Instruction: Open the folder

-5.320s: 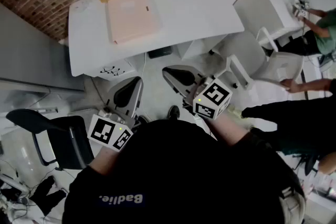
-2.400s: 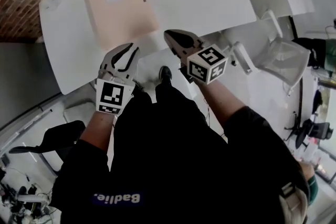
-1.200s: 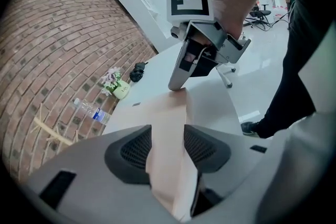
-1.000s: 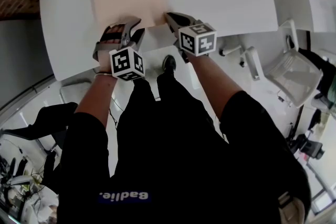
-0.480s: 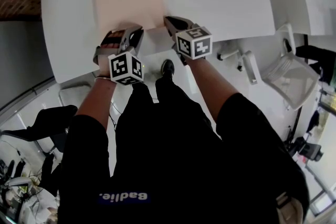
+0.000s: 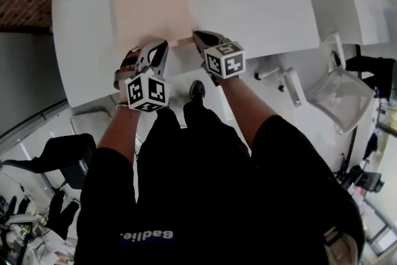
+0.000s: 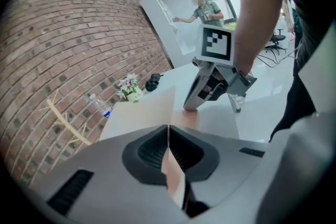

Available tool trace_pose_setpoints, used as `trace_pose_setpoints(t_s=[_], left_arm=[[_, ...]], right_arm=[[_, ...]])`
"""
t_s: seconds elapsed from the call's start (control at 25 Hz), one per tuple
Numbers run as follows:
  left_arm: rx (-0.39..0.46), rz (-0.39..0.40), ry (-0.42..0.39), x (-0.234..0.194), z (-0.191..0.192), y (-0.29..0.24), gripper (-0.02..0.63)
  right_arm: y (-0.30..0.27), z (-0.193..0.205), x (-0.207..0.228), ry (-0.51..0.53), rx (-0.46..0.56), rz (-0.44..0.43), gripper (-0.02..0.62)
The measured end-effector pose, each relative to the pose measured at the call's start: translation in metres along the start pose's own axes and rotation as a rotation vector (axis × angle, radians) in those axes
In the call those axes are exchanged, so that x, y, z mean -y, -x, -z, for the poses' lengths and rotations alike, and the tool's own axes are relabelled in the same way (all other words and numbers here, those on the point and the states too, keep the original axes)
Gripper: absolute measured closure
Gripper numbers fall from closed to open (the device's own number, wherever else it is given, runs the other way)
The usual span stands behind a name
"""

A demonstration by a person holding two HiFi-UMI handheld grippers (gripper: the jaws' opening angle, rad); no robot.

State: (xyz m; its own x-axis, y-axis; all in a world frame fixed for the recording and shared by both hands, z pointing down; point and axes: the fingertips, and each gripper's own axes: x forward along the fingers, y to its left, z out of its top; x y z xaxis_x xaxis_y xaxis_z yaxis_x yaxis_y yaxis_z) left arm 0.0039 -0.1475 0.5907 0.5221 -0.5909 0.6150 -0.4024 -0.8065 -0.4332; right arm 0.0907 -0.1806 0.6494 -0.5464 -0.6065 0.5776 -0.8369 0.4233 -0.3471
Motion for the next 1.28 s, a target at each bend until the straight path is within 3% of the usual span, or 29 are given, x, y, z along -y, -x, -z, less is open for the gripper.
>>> trace_pose_setpoints(t_s=[0.4,0.48,0.68,0.8,1.28], left_arm=[[0.104,-0.147,0.202,-0.038,-0.018,0.035,0.595],[0.152,-0.191,0.31,-0.051,-0.02,0.051,0.597],[0.309,-0.319,0.709,-0.089,-0.002,0.095,0.597],[0.364,-0.353,0.876,-0.097,0.018,0.114,0.598],[0.444,-0.525,1.253,-0.133,0.103,0.166,0.604]], right_arm=[[0.003,0.002,0.008,0.02,-0.024,0.018,0.566],[0.003,0.002,0.009,0.028,-0.028,0.023,0.566],[0.003,0.003,0.009,0.044,-0.039,0.03,0.566],[0.002,0.004,0.008,0.056,-0.054,0.033,0.566],[-0.003,0.002,0.004,0.098,-0.081,0.039,0.566]])
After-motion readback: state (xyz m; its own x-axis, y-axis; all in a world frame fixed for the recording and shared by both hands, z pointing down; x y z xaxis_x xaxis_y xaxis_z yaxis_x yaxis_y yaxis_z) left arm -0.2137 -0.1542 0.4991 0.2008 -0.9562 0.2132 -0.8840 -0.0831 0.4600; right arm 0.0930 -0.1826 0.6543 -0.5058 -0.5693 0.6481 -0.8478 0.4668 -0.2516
